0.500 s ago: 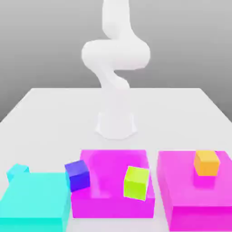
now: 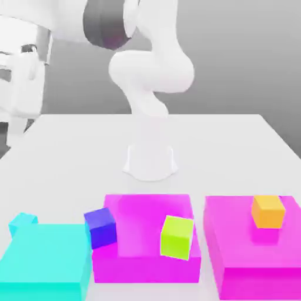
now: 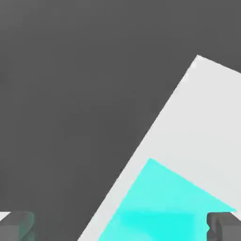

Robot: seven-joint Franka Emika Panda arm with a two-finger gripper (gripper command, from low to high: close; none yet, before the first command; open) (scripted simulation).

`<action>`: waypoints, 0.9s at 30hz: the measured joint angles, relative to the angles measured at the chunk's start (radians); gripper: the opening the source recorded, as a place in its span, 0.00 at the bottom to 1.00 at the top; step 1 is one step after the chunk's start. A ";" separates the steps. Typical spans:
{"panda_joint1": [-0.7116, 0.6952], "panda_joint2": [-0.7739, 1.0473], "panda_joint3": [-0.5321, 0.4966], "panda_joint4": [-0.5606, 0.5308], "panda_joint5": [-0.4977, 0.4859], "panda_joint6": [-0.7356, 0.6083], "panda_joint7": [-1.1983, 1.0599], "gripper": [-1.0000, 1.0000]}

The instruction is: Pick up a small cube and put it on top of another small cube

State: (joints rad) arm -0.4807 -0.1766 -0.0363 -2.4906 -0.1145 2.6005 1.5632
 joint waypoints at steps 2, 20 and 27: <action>-0.035 0.070 -0.024 -0.022 0.005 0.035 0.074 0.50; -0.233 0.552 -0.023 -0.072 0.222 0.338 0.231 0.00; -0.217 0.429 -0.047 -0.097 0.189 0.240 0.257 0.00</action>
State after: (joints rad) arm -0.6972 0.2525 -0.0829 -2.5874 0.0749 2.8407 1.8197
